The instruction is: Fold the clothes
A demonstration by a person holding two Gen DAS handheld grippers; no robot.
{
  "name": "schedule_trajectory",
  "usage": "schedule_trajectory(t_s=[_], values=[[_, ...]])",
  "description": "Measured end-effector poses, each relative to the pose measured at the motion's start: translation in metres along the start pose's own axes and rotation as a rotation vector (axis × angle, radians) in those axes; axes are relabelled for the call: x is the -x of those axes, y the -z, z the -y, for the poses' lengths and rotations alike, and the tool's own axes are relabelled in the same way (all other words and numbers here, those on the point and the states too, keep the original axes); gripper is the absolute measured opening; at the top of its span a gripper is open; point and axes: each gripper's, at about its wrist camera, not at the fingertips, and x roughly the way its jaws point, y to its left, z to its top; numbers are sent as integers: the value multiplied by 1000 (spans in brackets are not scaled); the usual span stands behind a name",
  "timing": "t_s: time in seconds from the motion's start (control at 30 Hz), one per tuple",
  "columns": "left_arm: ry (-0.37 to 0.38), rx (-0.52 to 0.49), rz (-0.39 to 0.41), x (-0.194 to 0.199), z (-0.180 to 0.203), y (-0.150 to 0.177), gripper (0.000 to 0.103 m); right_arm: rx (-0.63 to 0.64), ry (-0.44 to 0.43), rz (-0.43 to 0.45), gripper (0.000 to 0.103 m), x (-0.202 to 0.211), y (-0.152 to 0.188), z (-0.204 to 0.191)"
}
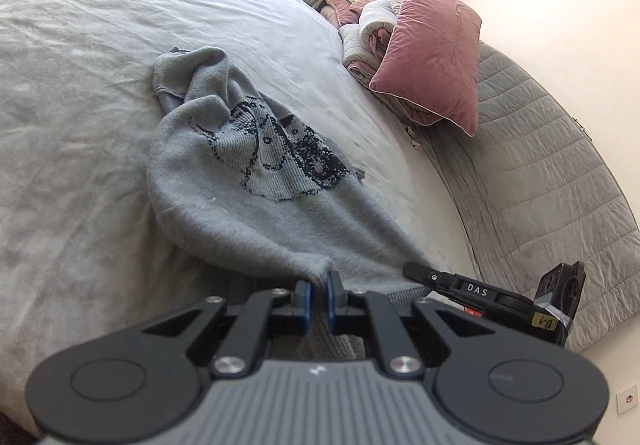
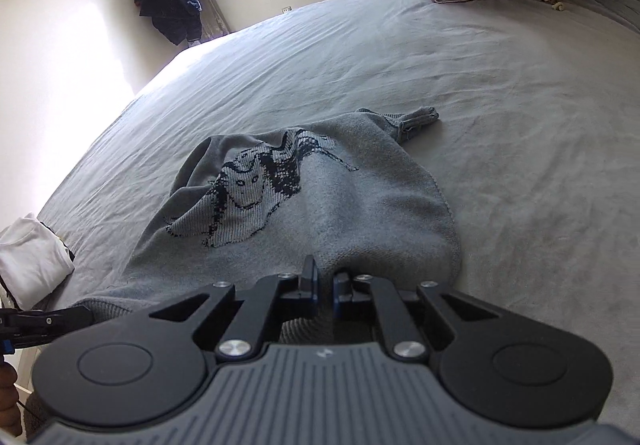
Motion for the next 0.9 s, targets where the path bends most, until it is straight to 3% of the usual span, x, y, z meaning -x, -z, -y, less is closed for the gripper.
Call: schedule_trajectory(t_s=[0.3, 0.33, 0.37, 0.43, 0.47, 0.53, 0.57, 0.6, 0.8, 0.9], values=[[-183, -70, 77, 25, -17, 30, 7, 41, -18, -24, 15, -5, 20, -6], [-210, -78, 84, 24, -18, 32, 7, 39, -17, -17, 20, -3, 21, -5], [-236, -90, 92, 24, -18, 34, 8, 38, -16, -10, 36, -1, 22, -4], [-282, -107, 106, 23, -18, 38, 8, 47, 16, 34, 57, 5, 29, 1], [-293, -104, 112, 22, -19, 40, 9, 52, 33, 56, 58, 8, 32, 3], [-308, -93, 122, 21, -21, 43, 24, 55, 62, 69, 58, 8, 39, 10], [-312, -90, 124, 20, -21, 44, 42, 51, 75, 71, 58, 7, 43, 14], [-318, -90, 122, 19, -21, 46, 50, 41, 87, 73, 58, 5, 47, 19], [-365, -114, 76, 6, -25, 57, 54, -136, 93, 128, 58, -13, 70, 55], [-389, -140, 79, -2, -26, 64, 54, -149, 85, 186, 58, -22, 81, 61]])
